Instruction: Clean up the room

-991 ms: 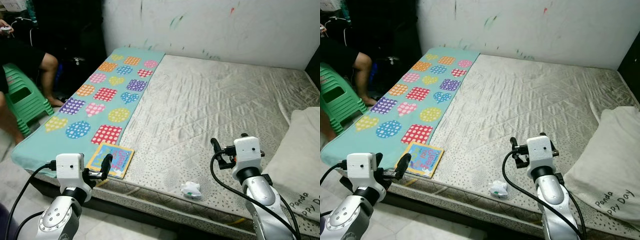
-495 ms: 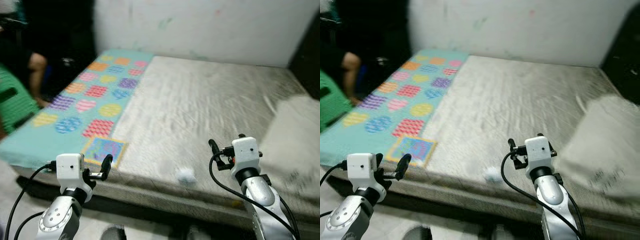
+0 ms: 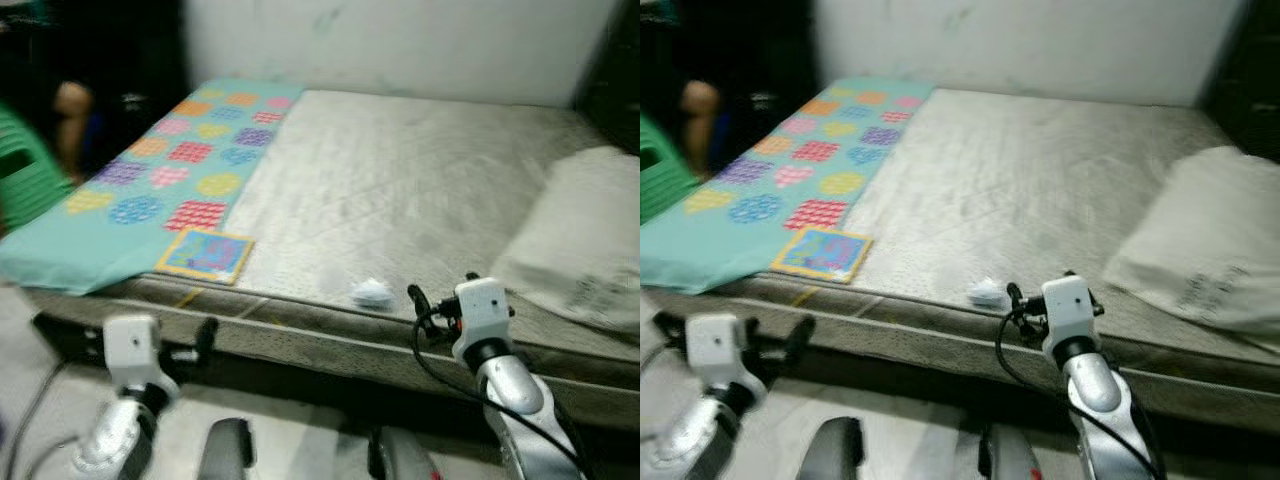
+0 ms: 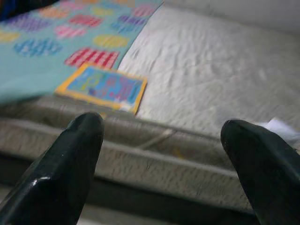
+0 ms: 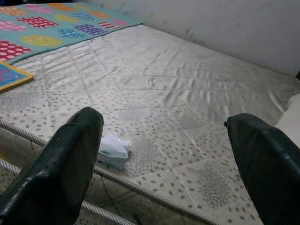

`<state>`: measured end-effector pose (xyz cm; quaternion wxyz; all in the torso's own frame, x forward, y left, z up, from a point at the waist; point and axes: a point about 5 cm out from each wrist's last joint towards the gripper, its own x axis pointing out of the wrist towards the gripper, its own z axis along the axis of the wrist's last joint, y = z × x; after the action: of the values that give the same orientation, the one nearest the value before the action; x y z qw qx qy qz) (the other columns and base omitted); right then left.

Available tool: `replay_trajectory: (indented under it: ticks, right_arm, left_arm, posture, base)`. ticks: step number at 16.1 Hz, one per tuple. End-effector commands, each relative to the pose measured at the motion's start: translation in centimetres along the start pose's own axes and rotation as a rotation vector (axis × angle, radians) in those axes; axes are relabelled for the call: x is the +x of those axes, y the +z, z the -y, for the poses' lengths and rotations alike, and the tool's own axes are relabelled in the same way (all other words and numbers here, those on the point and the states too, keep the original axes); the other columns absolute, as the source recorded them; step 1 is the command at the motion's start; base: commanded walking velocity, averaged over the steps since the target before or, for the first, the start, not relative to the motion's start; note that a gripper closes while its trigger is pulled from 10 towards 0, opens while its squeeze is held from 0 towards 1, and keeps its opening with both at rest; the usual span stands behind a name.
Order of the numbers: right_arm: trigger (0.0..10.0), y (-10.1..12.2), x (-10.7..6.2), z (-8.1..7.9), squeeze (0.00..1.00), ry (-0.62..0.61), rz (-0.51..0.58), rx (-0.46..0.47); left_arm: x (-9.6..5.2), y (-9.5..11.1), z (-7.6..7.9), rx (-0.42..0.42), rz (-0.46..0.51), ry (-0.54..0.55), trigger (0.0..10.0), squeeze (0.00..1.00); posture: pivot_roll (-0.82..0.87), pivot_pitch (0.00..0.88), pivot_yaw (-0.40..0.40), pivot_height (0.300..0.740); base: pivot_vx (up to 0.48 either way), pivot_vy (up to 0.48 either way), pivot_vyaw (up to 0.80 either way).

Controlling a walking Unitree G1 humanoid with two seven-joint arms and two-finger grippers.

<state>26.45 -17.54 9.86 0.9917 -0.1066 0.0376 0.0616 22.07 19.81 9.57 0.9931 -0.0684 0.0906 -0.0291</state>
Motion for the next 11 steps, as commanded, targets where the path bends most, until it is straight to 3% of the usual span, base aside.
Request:
replay_trajectory:
  ticks: [1, 7, 11]
  right_arm:
    - [10.0, 0.49, 0.14, 0.19, 0.0, 0.0, 0.016, 0.001]
    - [10.0, 0.38, 0.08, 0.23, 0.0, 0.003, 0.01, -0.003]
    - [10.0, 0.34, 0.04, 0.27, 0.0, 0.002, 0.005, -0.008]
  left_arm:
    - [-0.15, -0.02, 0.51, -0.014, 0.005, -0.027, 10.0, 0.0]
    - [-0.25, -0.07, 0.63, -0.026, 0.005, -0.039, 10.0, 0.0]
    - [-0.29, -0.1, 0.68, -0.027, 0.003, -0.042, 10.0, 0.0]
  posture:
    - [-0.17, 0.0, -0.011, 0.613]
    - [-0.17, 0.0, -0.013, 0.613]
    - [-0.17, 0.0, -0.013, 0.613]
  base:
    - [0.262, 0.0, 0.0]
    - [0.335, 0.0, 0.0]
    - [0.48, 0.0, 0.0]
